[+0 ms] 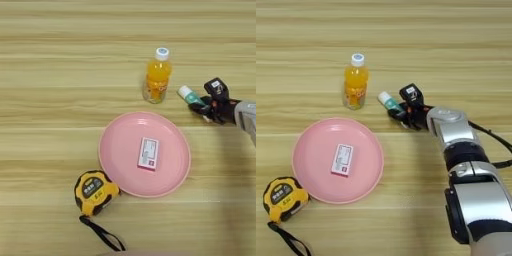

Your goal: Move the objects on the table

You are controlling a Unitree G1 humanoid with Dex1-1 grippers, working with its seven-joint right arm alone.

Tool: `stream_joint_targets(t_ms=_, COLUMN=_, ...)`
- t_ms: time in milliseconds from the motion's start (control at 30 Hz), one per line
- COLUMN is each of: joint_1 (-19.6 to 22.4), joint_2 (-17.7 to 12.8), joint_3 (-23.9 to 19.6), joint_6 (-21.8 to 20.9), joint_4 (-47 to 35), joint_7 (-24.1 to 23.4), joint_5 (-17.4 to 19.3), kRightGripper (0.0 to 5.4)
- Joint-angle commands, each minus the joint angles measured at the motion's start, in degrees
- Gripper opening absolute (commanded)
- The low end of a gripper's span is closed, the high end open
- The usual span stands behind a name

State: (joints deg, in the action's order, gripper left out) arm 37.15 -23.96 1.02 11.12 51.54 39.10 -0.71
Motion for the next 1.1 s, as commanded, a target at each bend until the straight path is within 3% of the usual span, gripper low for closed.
stream_joint_targets(t_ms=33, joint_1=4.48, joint_2=-1.23, joint_3=-0.24, joint_6=-1.55, joint_4=-1.47, joint_7=-0.8, joint_5=-0.3, kRightGripper=1.68)
stream_joint_targets(t_ms=667, joint_1=4.8, joint_2=-1.17, joint_3=-1.62, joint_6=-1.19, joint_4=-7.56, joint_7=0.72, joint_5=1.8, kRightGripper=3.73)
stream_joint_targets(t_ms=900, joint_1=4.65, joint_2=-2.12, joint_3=-3.2, joint_6=1.65, joint_4=-17.06, joint_7=1.3, joint_5=3.49, kRightGripper=4.48)
stream_joint_targets(t_ms=1100, joint_1=3.21, joint_2=-4.62, joint_3=-5.03, joint_6=5.95, joint_4=-31.06, joint_7=2.99, joint_5=5.47, kRightGripper=5.16)
